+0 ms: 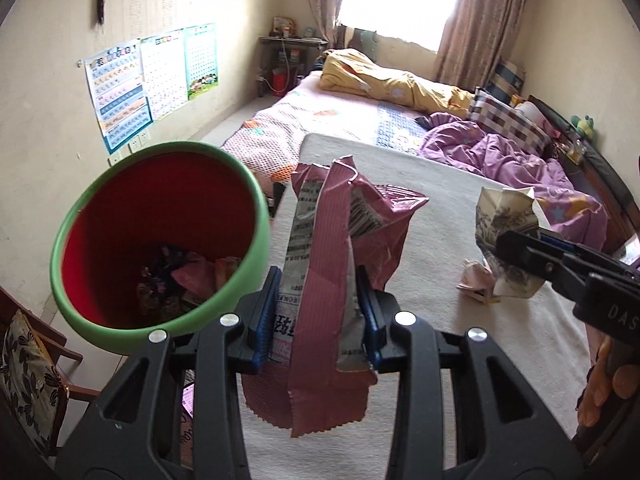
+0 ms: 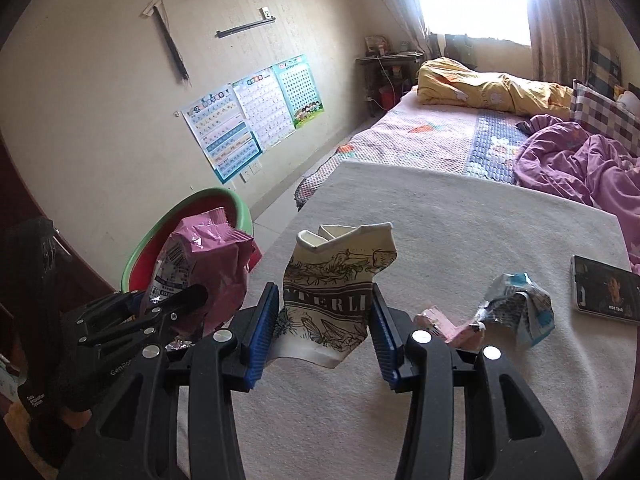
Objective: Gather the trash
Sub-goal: 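Carry the pink wrapper and white cup over the red bin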
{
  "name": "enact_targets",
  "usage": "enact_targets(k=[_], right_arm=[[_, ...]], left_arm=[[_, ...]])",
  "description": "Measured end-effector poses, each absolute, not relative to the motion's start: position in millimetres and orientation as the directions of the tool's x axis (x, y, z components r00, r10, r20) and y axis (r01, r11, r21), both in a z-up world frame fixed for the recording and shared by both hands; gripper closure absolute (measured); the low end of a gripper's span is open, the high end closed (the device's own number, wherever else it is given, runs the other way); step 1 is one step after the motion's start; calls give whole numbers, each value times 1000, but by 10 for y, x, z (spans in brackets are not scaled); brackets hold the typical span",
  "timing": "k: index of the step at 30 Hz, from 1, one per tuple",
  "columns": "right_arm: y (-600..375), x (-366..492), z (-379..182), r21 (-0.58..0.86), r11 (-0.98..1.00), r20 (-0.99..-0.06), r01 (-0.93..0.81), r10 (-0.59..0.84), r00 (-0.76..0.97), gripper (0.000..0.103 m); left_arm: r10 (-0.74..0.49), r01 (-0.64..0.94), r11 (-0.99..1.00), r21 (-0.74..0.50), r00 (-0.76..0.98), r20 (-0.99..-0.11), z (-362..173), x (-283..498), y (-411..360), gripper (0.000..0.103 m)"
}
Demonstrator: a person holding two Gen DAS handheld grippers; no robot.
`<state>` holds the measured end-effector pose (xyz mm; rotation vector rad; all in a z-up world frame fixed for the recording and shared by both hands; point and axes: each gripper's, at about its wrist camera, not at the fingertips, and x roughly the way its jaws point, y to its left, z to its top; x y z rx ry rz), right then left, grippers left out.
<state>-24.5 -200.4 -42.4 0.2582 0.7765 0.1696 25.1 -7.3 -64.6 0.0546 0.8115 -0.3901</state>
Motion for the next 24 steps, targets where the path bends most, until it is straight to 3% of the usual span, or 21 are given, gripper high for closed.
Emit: enact_targets(k=[24], right_arm=[[-1121,151,-356,252,946,-664,-205,323,675,59]], left_arm=[[-188,216,975,-50,687,-702,-455,582,1162,68]])
